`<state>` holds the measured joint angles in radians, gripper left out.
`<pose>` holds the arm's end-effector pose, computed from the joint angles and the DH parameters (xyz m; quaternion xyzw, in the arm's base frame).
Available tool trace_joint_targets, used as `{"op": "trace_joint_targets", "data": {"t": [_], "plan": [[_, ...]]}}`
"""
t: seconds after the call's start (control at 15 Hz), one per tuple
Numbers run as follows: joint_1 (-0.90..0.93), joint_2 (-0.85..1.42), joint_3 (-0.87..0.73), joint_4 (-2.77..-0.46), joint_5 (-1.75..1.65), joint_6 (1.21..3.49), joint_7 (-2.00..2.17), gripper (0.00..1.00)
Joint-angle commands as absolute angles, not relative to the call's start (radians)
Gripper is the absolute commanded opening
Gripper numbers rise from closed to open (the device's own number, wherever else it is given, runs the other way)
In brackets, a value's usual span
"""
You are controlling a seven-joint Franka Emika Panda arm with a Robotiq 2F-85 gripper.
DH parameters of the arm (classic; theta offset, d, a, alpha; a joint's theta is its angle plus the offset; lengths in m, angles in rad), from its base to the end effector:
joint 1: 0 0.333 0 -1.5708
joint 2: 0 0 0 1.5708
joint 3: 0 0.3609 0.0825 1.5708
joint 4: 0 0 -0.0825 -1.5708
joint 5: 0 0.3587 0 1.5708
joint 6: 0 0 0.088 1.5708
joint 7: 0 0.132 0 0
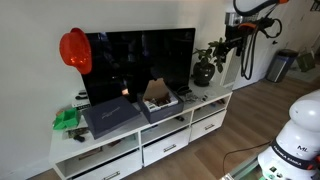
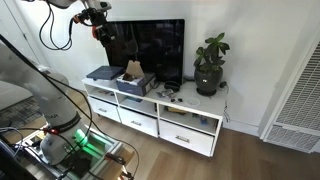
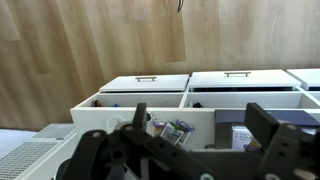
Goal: Pick up the iv drip bag near the sunglasses pouch and place it in the iv drip storage box in front of the television
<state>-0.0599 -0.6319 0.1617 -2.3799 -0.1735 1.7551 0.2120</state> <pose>0.3107 0.0241 0.5601 0.9897 -0.0540 0.0184 0.1312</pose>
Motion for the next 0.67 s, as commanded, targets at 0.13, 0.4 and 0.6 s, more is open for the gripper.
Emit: {"op": "trace_joint_targets", "data": {"t": [0.13, 0.4, 0.6], "plan": [[-0.039, -0.619, 0.132, -2.378, -0.179, 1.768, 0.213, 1.00], [-0.057, -0.565, 0.044, -2.435, -0.172, 1.979, 0.164, 1.00], [-0.080, -0.492, -0.036, -2.493, -0.152, 2.210, 0.134, 1.00]]}}
